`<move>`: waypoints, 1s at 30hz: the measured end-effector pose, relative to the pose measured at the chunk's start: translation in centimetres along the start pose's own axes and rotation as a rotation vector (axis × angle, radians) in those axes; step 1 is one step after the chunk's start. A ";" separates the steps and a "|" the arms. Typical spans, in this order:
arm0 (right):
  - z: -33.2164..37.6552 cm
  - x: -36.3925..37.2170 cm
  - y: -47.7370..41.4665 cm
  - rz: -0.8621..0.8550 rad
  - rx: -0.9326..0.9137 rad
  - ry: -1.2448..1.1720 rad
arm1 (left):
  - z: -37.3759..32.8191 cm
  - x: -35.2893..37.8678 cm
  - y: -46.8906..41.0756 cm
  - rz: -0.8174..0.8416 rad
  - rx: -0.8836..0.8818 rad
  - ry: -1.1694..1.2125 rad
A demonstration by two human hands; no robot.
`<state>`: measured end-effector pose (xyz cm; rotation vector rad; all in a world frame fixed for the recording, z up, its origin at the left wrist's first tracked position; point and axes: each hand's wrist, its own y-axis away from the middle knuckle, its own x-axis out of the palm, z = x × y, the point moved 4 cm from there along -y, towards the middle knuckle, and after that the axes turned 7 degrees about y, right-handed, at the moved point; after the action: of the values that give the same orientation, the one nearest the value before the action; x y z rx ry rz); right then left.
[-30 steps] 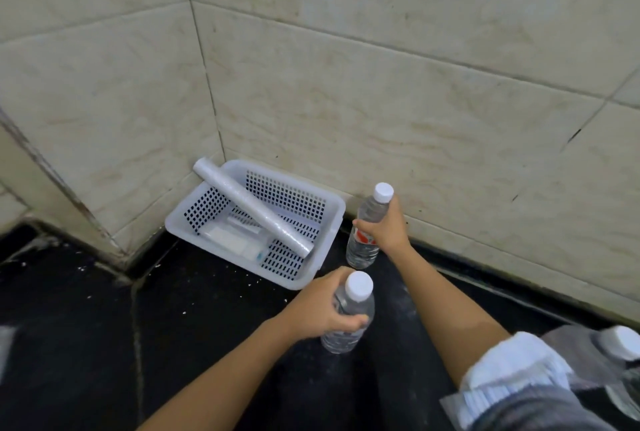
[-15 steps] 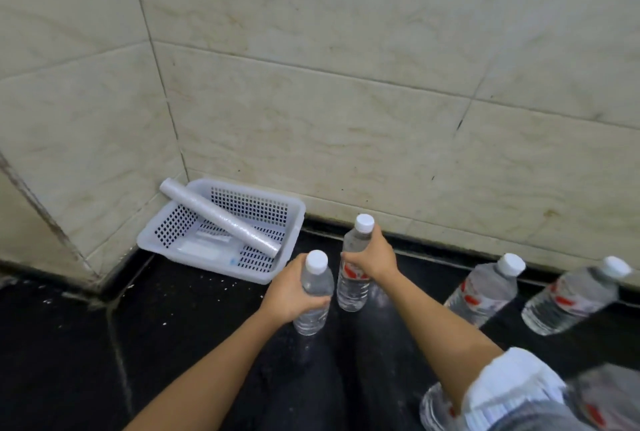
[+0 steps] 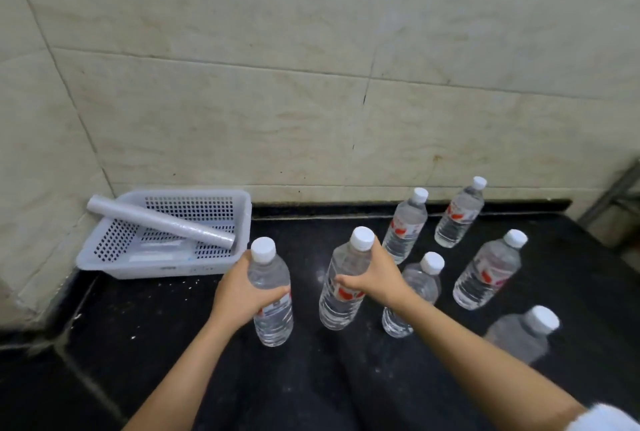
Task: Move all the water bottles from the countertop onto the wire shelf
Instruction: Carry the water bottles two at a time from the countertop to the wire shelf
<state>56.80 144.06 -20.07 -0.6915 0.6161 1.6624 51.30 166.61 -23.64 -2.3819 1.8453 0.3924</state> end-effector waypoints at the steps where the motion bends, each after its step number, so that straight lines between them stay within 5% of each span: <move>1: -0.3 -0.2 1.5 0.012 0.003 -0.007 | 0.1 0.1 0.8 0.021 0.002 -0.014; 11: -6.1 -5.5 15.6 -0.077 0.119 -0.076 | -1.4 5.4 9.1 0.255 0.084 -0.151; 30: -24.5 -17.5 51.6 -0.549 0.539 -0.089 | -5.2 29.5 34.5 0.634 0.185 -0.118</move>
<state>11.55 105.04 -22.52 -0.3437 0.6966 0.9522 25.59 128.84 -23.81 -1.5777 2.4184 0.3759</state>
